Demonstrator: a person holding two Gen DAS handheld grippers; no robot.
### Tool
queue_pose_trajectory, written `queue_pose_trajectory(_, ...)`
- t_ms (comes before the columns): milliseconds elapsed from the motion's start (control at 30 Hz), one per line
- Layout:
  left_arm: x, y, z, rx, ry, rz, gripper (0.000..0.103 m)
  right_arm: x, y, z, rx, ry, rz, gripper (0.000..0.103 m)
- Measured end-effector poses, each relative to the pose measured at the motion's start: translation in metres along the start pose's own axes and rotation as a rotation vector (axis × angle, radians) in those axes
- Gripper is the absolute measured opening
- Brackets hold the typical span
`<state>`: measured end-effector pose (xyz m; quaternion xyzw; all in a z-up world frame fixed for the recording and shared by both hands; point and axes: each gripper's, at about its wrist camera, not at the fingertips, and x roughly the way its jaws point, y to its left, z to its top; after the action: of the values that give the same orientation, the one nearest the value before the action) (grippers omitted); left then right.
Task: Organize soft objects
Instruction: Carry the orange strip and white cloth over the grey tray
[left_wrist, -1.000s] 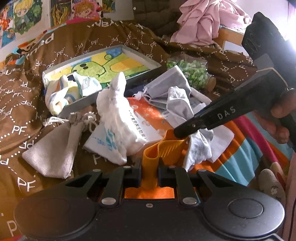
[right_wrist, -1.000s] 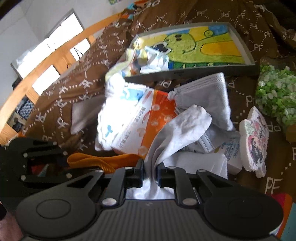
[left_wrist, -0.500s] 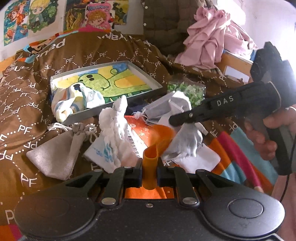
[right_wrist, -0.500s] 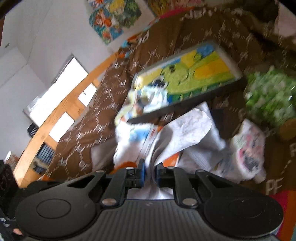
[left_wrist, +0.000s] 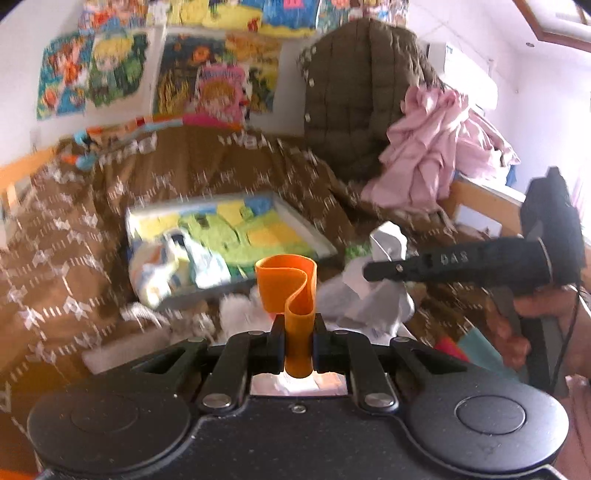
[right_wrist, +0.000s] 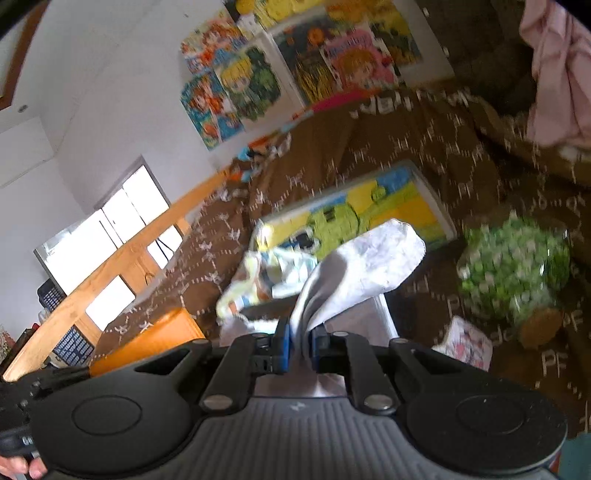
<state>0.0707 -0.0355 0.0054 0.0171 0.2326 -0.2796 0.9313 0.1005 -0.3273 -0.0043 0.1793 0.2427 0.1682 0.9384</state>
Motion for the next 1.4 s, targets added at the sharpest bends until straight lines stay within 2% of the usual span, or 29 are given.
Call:
queue_pose_trajectory(133, 0.001, 0.003, 0.013, -0.002, -0.070, 0.063, 0.014, 0.003, 0.009, 0.005, -0.029, -0.056, -0.001, 0.012)
queue_pose_trajectory(333, 0.031, 0.025, 0.034, 0.009, -0.107, 0.148, 0.014, 0.032, 0.022, 0.021, -0.069, -0.131, -0.018, 0.012)
queue_pose_trajectory(600, 0.081, 0.082, 0.050, -0.099, -0.136, 0.212, 0.014, 0.097, 0.024, 0.045, -0.053, -0.171, -0.060, 0.012)
queue_pose_trajectory(833, 0.130, 0.115, 0.061, -0.174, -0.160, 0.183, 0.015, 0.156, 0.015, 0.063, -0.021, -0.168, -0.104, 0.012)
queue_pose_trajectory(1067, 0.174, 0.136, 0.052, -0.172, -0.112, 0.119, 0.015, 0.202, -0.008, 0.060, 0.046, -0.106, -0.121, 0.012)
queue_pose_trajectory(1400, 0.212, 0.164, 0.029, -0.279, -0.005, 0.123, 0.016, 0.232, -0.013, 0.050, 0.048, -0.037, -0.185, 0.013)
